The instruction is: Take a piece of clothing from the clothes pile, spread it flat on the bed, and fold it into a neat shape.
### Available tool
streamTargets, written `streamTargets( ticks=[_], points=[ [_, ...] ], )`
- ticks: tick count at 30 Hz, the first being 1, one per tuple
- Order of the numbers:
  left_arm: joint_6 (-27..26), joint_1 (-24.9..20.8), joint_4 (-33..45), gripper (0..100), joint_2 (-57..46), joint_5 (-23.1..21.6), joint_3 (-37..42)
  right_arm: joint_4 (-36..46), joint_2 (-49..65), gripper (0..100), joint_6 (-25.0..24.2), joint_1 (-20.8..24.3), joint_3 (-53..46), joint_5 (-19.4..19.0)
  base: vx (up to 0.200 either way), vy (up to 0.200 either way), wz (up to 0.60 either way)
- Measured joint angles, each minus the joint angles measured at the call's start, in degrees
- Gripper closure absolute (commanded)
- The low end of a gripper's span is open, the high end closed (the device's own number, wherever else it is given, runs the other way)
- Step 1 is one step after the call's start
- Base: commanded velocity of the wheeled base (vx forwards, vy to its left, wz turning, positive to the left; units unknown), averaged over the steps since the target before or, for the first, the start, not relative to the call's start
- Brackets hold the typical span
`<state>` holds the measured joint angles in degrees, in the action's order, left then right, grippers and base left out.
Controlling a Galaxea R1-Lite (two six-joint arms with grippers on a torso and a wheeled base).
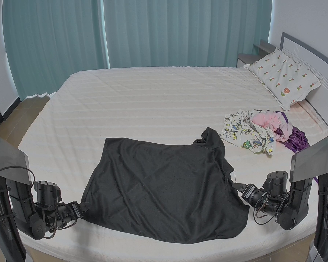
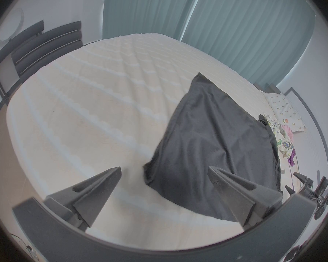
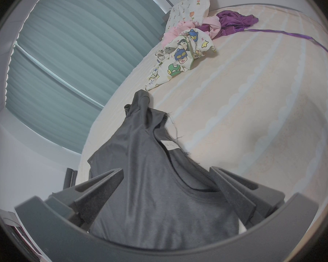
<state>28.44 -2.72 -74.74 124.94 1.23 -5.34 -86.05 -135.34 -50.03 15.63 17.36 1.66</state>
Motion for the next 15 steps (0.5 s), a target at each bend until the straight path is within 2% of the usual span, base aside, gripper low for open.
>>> streamTargets(
  ticks=[11, 15],
  points=[
    [0.33, -2.43, -0.12, 0, 5.96, 0.32, -3.78, -0.05, -3.02, 0, 5.78, -2.1, -1.32, 0.11, 0.0, 0.0, 0.0],
    [0.1, -2.46, -0.41, 0, 8.02, 1.99, -5.35, -0.16, -3.57, 0, 8.55, -2.71, -2.54, 0.09, 0.0, 0.0, 0.0]
  ],
)
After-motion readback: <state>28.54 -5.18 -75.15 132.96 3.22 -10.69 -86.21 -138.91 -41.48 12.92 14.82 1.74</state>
